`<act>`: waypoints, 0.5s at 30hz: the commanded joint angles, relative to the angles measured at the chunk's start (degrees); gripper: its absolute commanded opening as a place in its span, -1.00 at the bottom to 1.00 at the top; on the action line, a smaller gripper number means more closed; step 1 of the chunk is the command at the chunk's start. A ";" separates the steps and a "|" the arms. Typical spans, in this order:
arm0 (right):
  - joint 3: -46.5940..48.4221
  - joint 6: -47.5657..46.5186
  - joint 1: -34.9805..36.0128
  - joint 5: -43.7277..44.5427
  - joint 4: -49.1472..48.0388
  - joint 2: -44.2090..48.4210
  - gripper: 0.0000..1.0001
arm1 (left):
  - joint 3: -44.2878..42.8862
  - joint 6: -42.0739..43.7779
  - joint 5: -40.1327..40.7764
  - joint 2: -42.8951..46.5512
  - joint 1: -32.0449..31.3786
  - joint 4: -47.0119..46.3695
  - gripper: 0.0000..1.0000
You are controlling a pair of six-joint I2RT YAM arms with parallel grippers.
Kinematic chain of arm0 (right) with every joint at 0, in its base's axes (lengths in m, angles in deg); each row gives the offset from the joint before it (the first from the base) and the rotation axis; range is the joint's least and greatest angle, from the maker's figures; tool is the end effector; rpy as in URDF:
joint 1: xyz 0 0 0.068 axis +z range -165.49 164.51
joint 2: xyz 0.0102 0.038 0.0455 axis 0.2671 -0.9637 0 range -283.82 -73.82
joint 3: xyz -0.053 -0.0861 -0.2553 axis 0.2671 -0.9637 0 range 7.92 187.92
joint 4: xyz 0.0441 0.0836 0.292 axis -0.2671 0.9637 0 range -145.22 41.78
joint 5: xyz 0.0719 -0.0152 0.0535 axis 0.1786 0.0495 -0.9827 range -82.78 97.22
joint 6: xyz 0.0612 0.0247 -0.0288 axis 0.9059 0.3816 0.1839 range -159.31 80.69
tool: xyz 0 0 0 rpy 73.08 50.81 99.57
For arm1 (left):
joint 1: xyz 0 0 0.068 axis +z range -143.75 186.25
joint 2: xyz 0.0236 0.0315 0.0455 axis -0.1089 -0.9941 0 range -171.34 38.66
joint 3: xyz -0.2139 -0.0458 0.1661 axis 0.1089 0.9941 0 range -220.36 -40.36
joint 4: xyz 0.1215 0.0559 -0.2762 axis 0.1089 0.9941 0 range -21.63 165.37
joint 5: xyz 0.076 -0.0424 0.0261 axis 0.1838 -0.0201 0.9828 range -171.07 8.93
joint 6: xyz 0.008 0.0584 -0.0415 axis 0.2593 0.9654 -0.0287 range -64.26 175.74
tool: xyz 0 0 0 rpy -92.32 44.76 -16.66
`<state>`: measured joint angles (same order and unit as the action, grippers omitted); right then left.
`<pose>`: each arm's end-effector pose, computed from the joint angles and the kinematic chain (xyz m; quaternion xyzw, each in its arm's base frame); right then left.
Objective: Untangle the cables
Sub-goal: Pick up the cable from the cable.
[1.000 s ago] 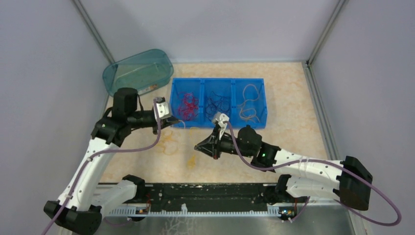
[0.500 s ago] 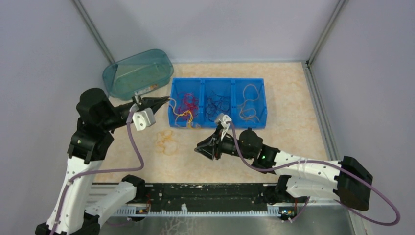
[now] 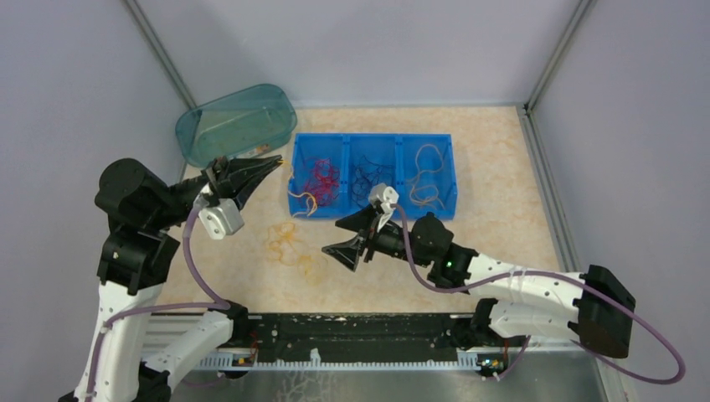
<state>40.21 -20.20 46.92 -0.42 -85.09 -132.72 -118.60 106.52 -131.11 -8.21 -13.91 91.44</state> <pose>0.1340 0.2734 0.2712 -0.2978 0.6190 0.5082 0.5195 0.1422 -0.1009 0.5275 0.6044 0.2971 -0.0859 0.7342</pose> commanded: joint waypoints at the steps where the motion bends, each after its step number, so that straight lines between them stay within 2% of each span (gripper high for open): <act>1: 8.09 -4.07 0.52 -6.45 -10.90 -3.68 0.57 | -1.92 -1.34 -2.72 -0.05 -0.26 -2.12 -0.99; 8: 13.12 1.71 0.52 -17.07 -21.56 -12.69 0.59 | -4.02 -6.04 -3.71 -0.60 -0.23 -4.66 -0.99; 15: 12.88 8.40 0.52 -20.01 -27.02 -17.91 0.38 | -6.06 -9.46 -4.73 -1.42 -0.22 -7.33 -1.00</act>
<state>51.16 -16.22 47.01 -16.68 -104.59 -149.02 -122.91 99.88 -133.69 -9.11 -13.91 87.59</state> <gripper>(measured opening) 0.719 0.008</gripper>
